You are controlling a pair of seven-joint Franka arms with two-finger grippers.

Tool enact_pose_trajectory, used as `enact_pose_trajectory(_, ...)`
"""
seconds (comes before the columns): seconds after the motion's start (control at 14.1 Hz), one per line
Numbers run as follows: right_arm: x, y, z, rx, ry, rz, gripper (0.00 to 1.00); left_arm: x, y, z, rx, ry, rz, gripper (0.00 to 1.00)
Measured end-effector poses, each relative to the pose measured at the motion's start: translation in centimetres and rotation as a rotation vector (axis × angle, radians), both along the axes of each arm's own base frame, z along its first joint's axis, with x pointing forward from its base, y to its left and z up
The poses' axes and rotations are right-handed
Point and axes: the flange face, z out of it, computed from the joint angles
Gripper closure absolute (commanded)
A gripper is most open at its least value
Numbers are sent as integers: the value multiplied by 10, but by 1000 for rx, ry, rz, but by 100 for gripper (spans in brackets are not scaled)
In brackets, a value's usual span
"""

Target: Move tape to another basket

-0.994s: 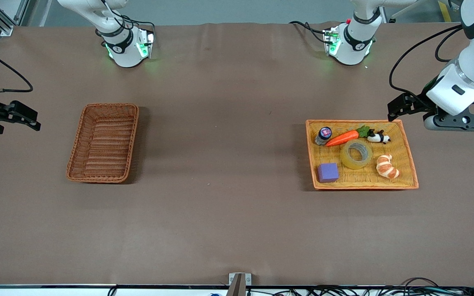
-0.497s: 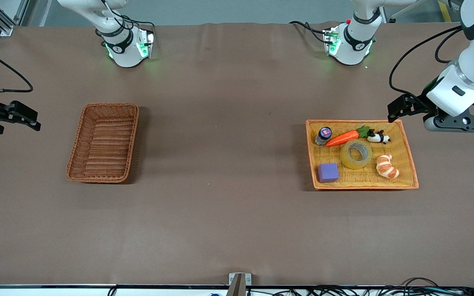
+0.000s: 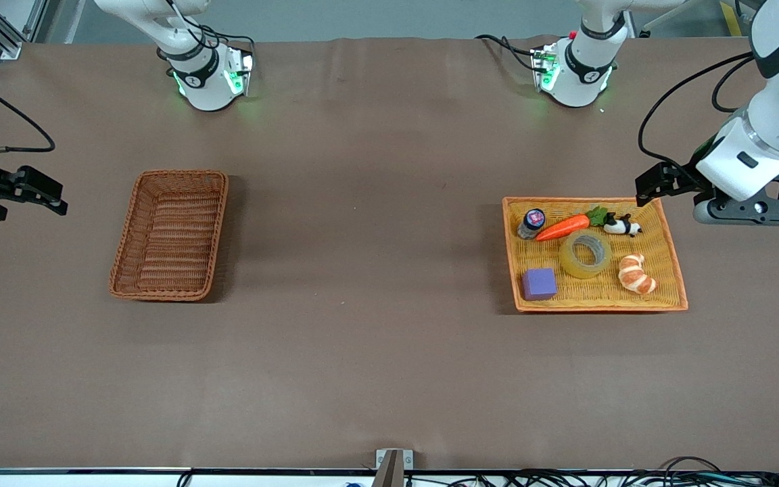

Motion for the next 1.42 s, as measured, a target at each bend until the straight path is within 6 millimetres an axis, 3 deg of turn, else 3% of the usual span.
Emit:
enact_pose_trajectory(0.43,1,0,0,0,-5,0,0,13,-1,-29,8,50,0,0)
enact_pose_trajectory(0.64,1,0,0,0,-6,1,0,21,3,-61,11,74,9,0)
enact_pose_trajectory(0.92,1,1,1,0,-6,2,0,23,13,-139,56,41,-3,0)
enact_pose_trajectory(1.21,1,1,1,0,-6,3,0,9,30,-216,73,-27,-10,0)
enact_pose_trajectory(1.42,1,1,1,0,-7,3,0,-3,44,-269,73,34,-2,0)
